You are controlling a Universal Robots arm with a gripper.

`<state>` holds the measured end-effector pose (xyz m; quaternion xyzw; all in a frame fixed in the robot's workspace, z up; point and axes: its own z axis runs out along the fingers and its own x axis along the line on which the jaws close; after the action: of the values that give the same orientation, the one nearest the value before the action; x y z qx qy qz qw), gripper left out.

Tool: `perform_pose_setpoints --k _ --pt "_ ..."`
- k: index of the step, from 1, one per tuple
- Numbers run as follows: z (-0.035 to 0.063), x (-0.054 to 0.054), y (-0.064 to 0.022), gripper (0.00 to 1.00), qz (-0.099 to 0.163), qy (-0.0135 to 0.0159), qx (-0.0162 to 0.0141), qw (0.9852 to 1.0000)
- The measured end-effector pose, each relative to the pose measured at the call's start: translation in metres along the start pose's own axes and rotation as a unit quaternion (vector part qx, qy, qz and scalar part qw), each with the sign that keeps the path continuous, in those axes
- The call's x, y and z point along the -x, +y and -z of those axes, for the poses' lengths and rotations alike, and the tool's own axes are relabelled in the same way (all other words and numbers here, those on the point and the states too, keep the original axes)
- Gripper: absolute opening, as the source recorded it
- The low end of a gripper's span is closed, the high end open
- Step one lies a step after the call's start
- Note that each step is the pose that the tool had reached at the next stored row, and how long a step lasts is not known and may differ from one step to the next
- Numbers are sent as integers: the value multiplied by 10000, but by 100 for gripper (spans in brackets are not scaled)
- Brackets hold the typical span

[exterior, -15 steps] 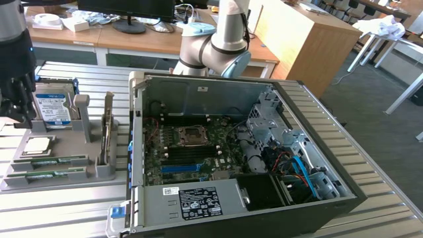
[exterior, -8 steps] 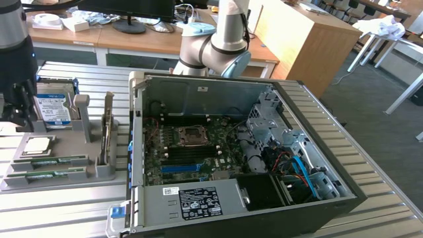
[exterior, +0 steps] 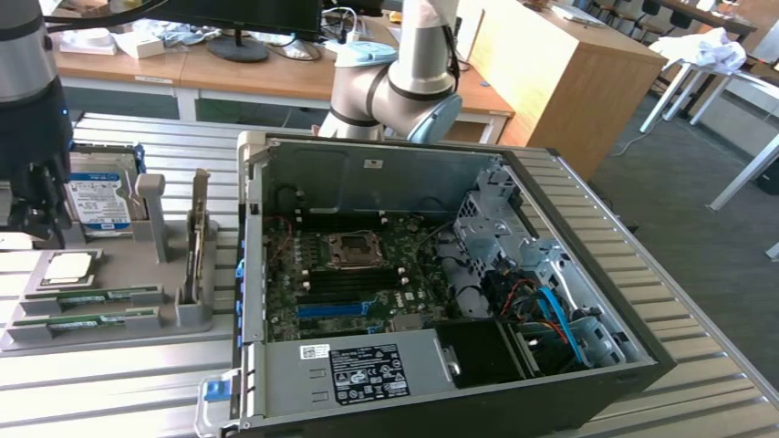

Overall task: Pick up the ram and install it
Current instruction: 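Pick up the ram and move it above insertion slot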

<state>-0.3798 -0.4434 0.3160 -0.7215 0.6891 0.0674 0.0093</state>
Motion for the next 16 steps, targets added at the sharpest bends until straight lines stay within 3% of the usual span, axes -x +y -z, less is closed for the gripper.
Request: perform_pose_setpoints --k 14,15,16 --pt "-87 -10 -7 31 1 1 0 10000" --pt "-88 -10 -4 31 1 2 -5 10000" --pt "-91 -9 1 31 3 1 -28 10000"
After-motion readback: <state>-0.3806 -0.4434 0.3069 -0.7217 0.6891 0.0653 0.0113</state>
